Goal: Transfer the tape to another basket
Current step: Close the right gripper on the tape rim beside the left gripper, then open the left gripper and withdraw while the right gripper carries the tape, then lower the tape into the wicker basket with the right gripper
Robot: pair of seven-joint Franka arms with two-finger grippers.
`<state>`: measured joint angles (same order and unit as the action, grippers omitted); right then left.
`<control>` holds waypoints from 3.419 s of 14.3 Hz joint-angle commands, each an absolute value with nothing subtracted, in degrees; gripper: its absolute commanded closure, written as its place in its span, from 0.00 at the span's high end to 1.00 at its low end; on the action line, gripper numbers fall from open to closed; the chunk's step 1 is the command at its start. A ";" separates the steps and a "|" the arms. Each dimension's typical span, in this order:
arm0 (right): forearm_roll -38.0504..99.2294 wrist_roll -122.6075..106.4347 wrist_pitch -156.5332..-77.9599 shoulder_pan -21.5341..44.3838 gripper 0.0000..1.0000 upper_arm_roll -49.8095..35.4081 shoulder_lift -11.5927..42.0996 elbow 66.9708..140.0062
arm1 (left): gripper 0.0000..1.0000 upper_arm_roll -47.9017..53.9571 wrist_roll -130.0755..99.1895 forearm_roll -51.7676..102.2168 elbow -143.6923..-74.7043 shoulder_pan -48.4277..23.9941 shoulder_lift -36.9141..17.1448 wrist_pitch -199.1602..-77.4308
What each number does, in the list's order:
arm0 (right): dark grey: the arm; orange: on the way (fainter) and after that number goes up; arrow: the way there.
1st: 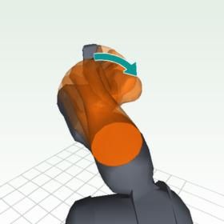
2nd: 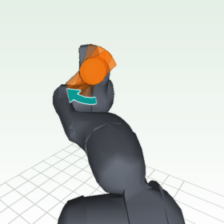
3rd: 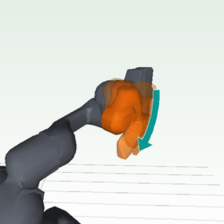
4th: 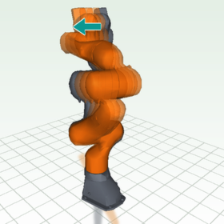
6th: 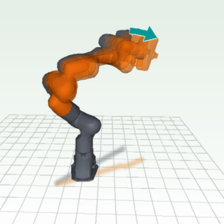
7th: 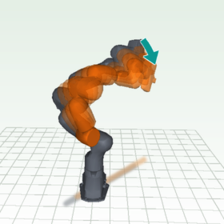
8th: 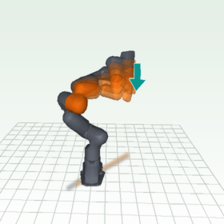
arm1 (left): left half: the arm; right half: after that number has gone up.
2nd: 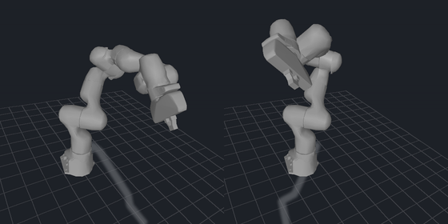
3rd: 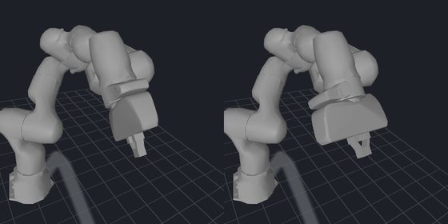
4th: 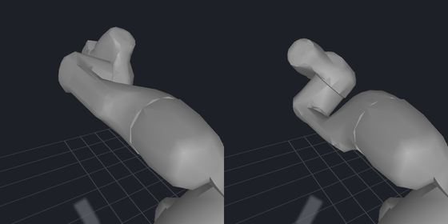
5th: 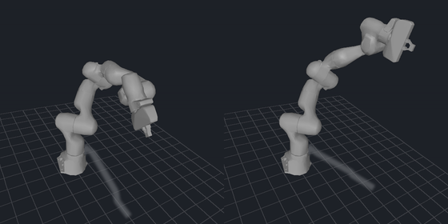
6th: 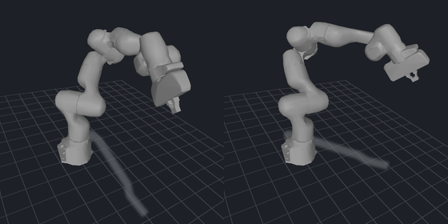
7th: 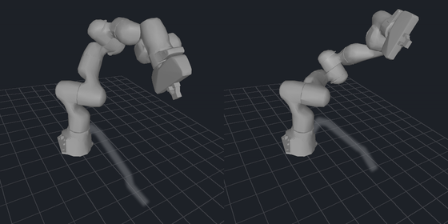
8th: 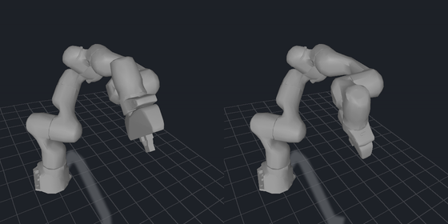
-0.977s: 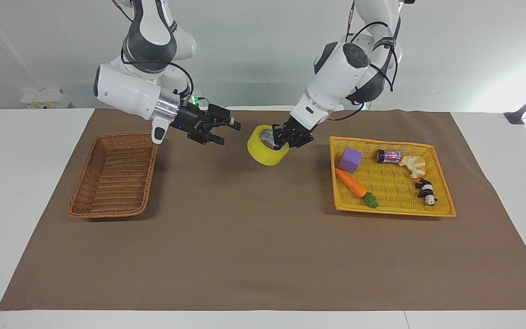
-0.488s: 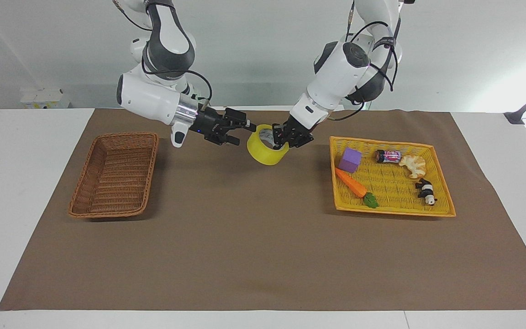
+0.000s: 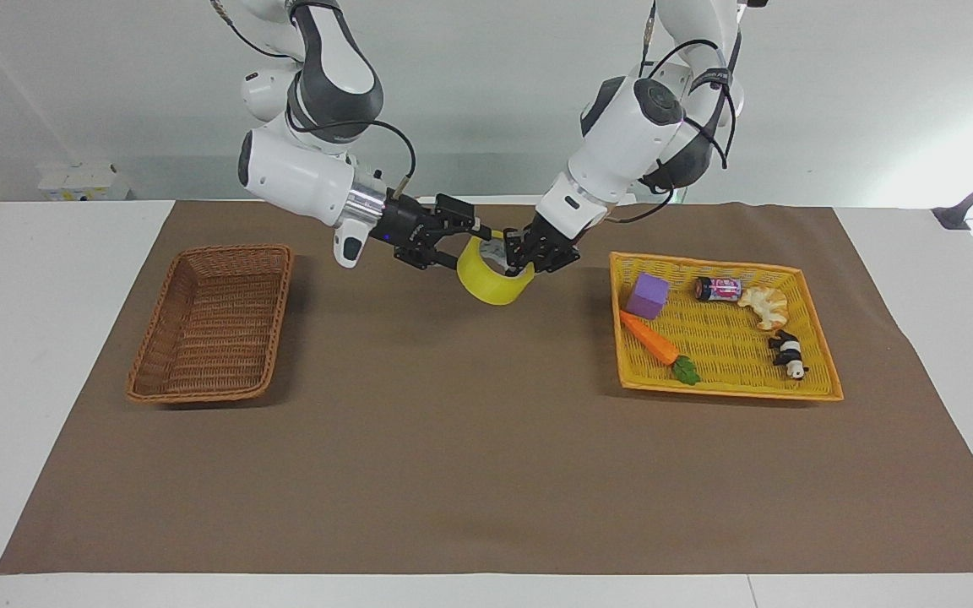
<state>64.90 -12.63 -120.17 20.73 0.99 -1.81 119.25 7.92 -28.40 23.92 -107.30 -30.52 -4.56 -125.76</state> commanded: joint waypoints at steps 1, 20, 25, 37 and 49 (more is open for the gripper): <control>66.18 -18.18 -121.37 20.65 1.00 1.05 -2.02 119.79 | 0.00 7.03 -27.51 24.96 -106.70 -31.38 -3.96 -124.37; 66.18 -17.32 -121.64 19.86 0.00 1.05 -2.02 120.15 | 0.17 7.03 -27.60 24.96 -106.96 -31.38 -3.69 -124.01; 66.18 -16.70 -121.12 19.25 0.00 1.14 -2.02 120.15 | 0.97 5.98 -27.95 24.35 -103.21 -28.84 -2.90 -118.42; 51.53 -24.42 -90.11 -15.35 0.00 1.41 -2.72 119.00 | 0.99 5.45 -3.83 7.47 -98.61 1.56 -0.97 -105.47; 36.47 -50.17 -82.62 -32.78 0.00 1.49 16.87 107.40 | 0.99 5.45 4.92 7.47 -99.23 9.59 -0.79 -105.47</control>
